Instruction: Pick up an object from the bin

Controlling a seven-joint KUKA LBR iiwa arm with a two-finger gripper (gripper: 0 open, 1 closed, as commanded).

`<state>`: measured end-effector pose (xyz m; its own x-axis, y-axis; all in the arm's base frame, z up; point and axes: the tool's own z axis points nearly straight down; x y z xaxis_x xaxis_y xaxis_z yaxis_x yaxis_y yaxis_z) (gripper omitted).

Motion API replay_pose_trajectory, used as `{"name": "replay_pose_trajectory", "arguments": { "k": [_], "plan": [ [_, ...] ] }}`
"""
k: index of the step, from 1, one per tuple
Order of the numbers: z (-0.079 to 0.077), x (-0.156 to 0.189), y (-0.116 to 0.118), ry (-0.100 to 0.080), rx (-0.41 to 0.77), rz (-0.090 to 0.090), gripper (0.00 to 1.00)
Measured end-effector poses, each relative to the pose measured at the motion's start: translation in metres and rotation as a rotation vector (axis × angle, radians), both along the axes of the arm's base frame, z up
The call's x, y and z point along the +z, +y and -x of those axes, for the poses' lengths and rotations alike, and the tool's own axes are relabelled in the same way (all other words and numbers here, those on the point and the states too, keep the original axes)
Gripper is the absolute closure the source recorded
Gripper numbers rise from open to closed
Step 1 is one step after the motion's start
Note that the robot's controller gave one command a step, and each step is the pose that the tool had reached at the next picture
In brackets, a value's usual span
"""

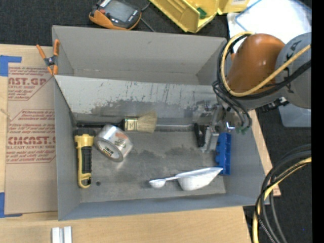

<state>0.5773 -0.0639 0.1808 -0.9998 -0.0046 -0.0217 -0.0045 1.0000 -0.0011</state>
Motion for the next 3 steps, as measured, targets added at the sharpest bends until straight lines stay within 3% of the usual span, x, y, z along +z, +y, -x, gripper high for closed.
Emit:
{"name": "replay_pose_trajectory", "arguments": {
  "k": [1, 2, 3],
  "plan": [
    [-0.008, -0.079, 0.041, 0.006, -0.242, -0.010, 0.00],
    [-0.003, 0.003, 0.023, 0.000, -0.134, -0.002, 0.00],
    [0.030, 0.002, 0.039, 0.018, -0.430, -0.013, 0.00]
  ]
}}
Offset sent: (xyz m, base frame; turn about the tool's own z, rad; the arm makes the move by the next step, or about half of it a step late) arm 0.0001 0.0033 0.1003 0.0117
